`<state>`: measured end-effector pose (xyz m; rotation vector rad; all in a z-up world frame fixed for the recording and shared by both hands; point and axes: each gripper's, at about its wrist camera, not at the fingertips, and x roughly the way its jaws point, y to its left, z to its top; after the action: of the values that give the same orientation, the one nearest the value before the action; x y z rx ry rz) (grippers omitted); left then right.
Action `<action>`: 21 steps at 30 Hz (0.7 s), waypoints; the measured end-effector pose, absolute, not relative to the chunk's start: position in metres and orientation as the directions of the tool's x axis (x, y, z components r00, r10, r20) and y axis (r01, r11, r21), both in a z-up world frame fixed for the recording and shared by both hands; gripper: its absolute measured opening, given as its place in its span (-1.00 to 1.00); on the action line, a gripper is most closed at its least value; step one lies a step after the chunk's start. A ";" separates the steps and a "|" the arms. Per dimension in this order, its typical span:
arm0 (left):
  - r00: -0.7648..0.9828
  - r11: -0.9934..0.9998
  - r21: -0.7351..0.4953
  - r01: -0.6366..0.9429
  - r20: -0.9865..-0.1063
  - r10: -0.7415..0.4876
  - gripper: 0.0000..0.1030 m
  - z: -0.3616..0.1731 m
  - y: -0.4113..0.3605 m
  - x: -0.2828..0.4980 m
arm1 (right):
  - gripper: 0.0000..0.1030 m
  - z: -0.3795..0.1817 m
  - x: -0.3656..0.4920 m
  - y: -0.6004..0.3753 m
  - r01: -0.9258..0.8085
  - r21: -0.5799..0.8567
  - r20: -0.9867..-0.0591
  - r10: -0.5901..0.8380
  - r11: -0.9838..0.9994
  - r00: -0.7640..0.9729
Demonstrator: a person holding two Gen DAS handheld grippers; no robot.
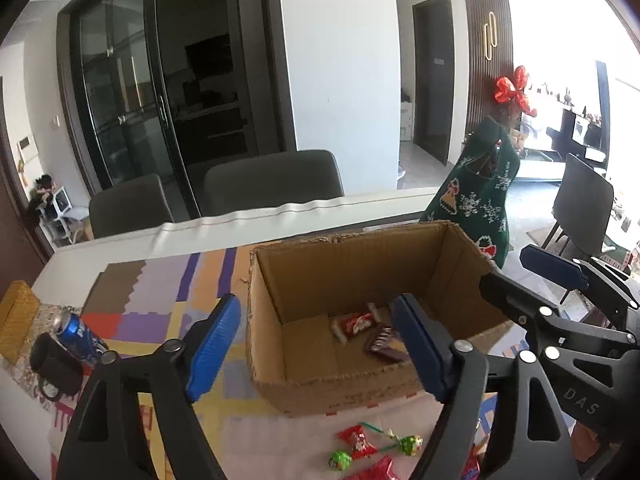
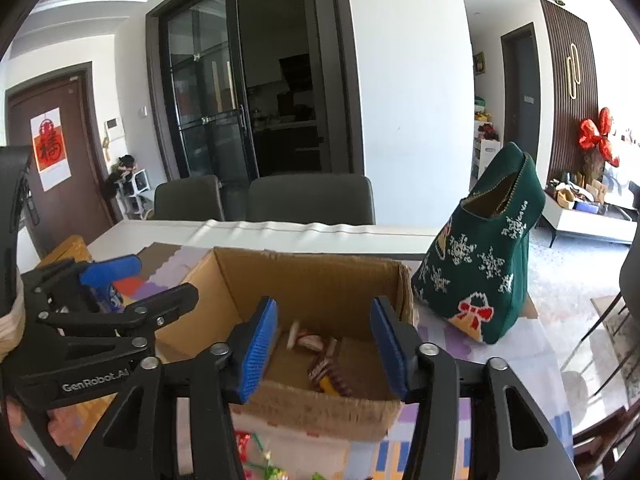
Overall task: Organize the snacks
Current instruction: 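Open both tools over the box and pull them back toward the snacks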
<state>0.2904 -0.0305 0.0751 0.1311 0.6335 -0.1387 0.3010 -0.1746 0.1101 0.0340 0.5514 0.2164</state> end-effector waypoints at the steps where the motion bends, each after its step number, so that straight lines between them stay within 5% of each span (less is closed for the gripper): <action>1: 0.802 0.982 0.086 0.166 -0.591 -0.084 0.65 0.078 -0.032 0.286 | 0.08 0.111 0.296 -0.175 -0.197 0.087 -0.514 0.213 0.977 0.831; 21: 0.756 0.990 0.071 0.126 -0.653 -0.049 0.74 0.055 -0.032 0.209 | 0.21 0.103 0.228 -0.186 -0.213 0.026 -0.587 0.188 0.977 0.788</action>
<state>0.2089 -0.0319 0.0553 0.1128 0.7080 -0.0958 0.2285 -0.1862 0.1030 -0.0419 0.6275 0.2159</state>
